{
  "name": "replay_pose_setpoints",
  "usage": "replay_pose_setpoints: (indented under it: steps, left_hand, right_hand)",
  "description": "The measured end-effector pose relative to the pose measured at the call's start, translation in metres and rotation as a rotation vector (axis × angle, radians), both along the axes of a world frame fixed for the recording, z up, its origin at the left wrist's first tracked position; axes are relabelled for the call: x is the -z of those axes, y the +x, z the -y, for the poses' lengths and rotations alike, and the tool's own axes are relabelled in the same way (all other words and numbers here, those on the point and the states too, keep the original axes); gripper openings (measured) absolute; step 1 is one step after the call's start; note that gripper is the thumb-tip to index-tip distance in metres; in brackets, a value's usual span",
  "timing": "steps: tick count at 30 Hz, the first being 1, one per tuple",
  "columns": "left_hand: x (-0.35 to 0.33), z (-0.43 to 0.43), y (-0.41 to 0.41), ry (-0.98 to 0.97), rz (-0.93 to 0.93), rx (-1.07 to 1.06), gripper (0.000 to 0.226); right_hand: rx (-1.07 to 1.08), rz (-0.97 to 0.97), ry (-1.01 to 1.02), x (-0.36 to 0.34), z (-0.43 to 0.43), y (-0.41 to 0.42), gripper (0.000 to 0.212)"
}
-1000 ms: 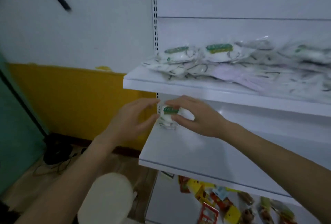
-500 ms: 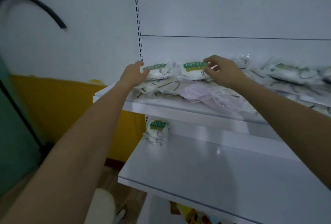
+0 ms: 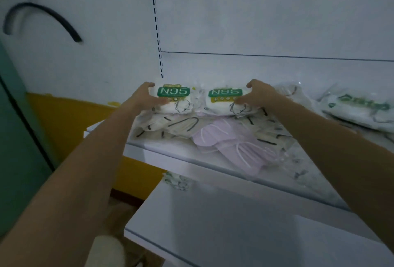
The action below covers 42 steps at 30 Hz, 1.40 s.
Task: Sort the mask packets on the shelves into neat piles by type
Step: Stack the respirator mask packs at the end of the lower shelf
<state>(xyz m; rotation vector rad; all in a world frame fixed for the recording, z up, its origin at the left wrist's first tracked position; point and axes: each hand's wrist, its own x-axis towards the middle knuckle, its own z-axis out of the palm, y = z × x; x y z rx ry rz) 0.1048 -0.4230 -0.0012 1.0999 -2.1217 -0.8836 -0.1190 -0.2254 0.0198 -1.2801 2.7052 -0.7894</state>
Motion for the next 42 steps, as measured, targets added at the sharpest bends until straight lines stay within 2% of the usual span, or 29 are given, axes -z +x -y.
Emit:
replay_pose_setpoints:
  steps: [2,6,10,14,18,21,25,29,31,34,36,39,42]
  left_hand:
    - [0.002,0.001,0.006,0.075,-0.175,0.071,0.082]
    - [0.001,-0.008,0.019,0.142,-0.322,0.218,0.086]
    - [0.000,-0.017,0.028,0.062,-0.449,0.282,0.080]
    - [-0.013,-0.029,0.026,-0.077,-0.575,0.206,0.064]
    - [-0.028,-0.058,0.008,0.037,-0.681,0.298,0.042]
    - [-0.031,-0.084,-0.015,0.055,-0.679,0.424,0.041]
    - [-0.028,-0.100,-0.035,0.040,-0.714,0.485,0.059]
    - [-0.025,-0.102,-0.048,0.037,-0.688,0.558,0.080]
    - [-0.023,-0.106,-0.056,-0.054,-0.627,0.605,0.078]
    - [-0.015,-0.112,-0.065,-0.184,-0.494,0.665,0.066]
    - [-0.012,-0.116,-0.071,-0.244,-0.387,0.666,0.062]
    - [-0.009,-0.113,-0.076,-0.323,-0.281,0.573,0.062]
    - [-0.009,-0.117,-0.075,-0.317,-0.320,0.494,0.062]
  right_hand:
    - [-0.023,0.018,-0.035,0.003,0.004,0.001,0.066]
    - [-0.112,-0.033,-0.266,0.009,0.003,0.007,0.054]
    - [-0.170,-0.084,-0.561,-0.002,-0.015,0.013,0.042]
    - [-0.236,0.066,-0.808,-0.013,-0.034,0.018,0.037]
    - [-0.306,0.254,-0.923,-0.016,-0.037,0.042,0.037]
    - [-0.313,0.235,-0.927,-0.008,-0.031,0.065,0.038]
    - [-0.217,0.199,-0.906,-0.001,-0.047,0.075,0.043]
    - [-0.166,0.168,-0.758,-0.006,-0.090,0.057,0.040]
    - [-0.011,0.076,-0.731,-0.011,-0.118,0.036,0.035]
    - [0.335,-0.056,-0.629,-0.018,-0.160,-0.006,0.033]
    - [0.489,-0.024,-0.475,-0.018,-0.185,-0.034,0.038]
    - [0.605,0.072,-0.252,-0.014,-0.203,-0.063,0.050]
    - [0.639,0.249,-0.173,-0.014,-0.202,-0.074,0.046]
